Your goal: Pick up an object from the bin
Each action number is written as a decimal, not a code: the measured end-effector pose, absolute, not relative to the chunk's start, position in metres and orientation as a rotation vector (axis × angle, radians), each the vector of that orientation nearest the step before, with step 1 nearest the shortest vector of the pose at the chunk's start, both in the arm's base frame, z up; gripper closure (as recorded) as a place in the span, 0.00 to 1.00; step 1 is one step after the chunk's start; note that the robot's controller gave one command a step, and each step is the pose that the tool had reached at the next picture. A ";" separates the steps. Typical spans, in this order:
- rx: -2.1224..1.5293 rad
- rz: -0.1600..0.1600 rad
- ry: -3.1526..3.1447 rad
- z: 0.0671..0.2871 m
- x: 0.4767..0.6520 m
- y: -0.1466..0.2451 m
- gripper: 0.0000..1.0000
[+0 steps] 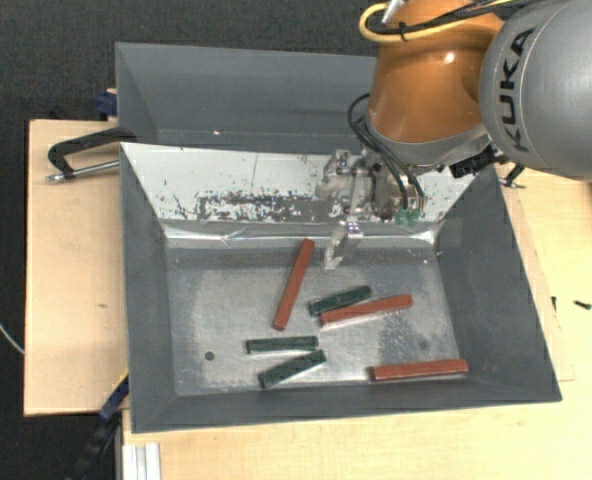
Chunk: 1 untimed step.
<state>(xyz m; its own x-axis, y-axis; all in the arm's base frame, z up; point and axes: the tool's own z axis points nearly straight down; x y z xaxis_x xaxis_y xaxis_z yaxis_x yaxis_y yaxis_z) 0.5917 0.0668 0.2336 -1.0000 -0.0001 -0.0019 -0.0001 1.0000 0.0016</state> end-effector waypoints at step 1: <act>0.014 0.003 3.134 0.181 0.577 0.059 0.00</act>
Offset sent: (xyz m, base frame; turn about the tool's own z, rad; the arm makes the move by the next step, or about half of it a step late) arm -0.0078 -0.0205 -0.1417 -0.0811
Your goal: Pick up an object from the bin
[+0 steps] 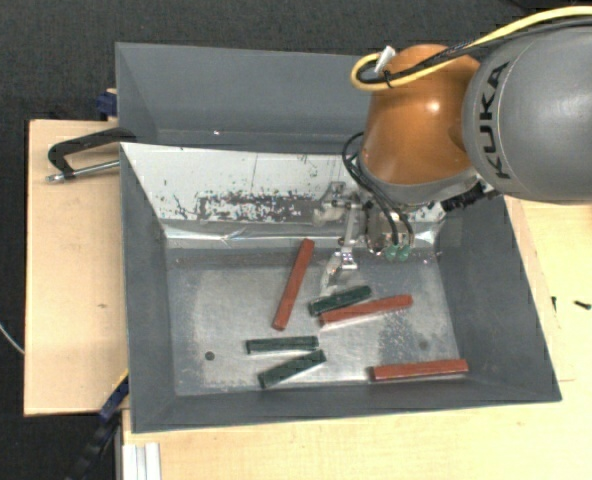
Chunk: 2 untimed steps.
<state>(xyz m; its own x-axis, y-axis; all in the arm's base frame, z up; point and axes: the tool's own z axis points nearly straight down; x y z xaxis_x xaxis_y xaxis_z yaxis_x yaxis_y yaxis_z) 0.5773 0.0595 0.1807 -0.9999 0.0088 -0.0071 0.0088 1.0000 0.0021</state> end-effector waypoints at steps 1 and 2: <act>-0.096 0.002 3.135 0.113 0.582 0.051 0.00; -0.248 0.004 3.119 0.093 0.594 0.057 1.00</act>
Offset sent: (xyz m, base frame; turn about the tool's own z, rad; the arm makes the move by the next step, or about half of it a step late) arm 0.0185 0.0023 -0.1107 -0.1775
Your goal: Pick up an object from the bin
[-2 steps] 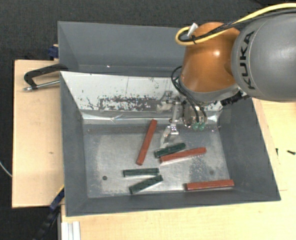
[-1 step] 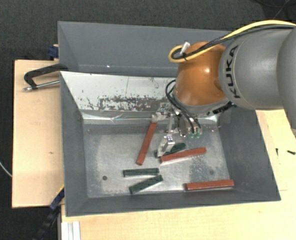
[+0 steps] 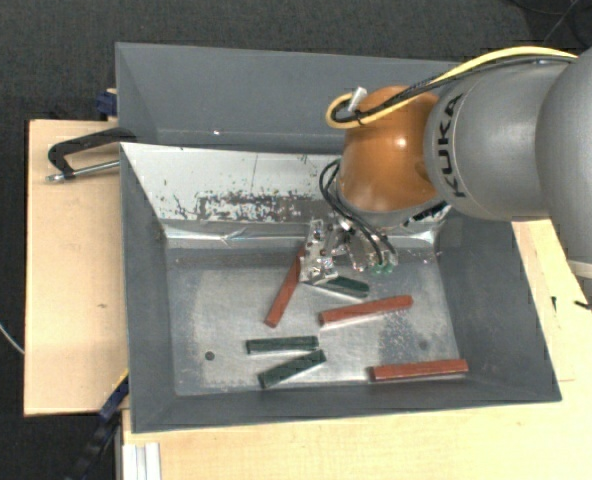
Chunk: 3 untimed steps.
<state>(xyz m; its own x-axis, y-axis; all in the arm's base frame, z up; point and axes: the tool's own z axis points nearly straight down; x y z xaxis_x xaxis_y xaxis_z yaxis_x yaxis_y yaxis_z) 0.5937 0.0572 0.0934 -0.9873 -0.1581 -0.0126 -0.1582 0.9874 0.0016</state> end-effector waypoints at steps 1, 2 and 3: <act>-0.248 0.004 3.119 0.093 0.594 0.057 1.00; -0.349 0.004 3.115 0.134 0.598 0.122 0.00; -0.348 0.004 3.116 0.134 0.598 0.121 0.00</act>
Offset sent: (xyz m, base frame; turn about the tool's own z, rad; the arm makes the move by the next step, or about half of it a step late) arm 0.0031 0.0627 0.0390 -0.0634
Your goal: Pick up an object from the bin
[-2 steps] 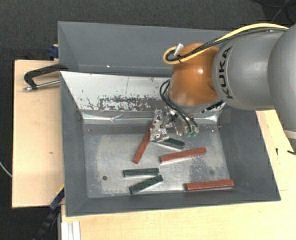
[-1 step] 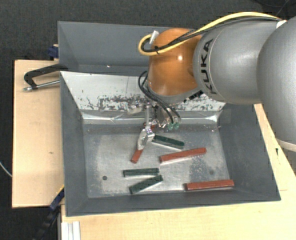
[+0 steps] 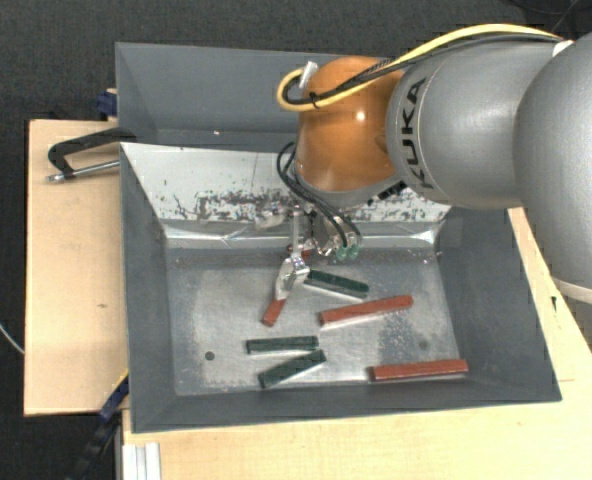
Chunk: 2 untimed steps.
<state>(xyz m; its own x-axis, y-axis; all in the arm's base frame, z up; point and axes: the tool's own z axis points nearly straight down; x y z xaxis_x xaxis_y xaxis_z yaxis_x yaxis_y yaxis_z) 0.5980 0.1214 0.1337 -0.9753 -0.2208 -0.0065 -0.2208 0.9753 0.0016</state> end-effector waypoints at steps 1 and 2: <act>-0.360 0.005 3.113 0.131 0.598 0.119 0.00; -0.485 -0.001 3.107 0.107 0.591 0.101 0.00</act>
Offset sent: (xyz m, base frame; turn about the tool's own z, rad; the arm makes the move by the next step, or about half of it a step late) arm -0.0150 -0.0002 0.0188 -0.2665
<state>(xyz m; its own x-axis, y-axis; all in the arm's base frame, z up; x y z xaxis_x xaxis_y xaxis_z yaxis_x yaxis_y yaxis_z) 0.5912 0.1009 0.1075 -0.9525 -0.3045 0.0029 -0.3045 0.9525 -0.0004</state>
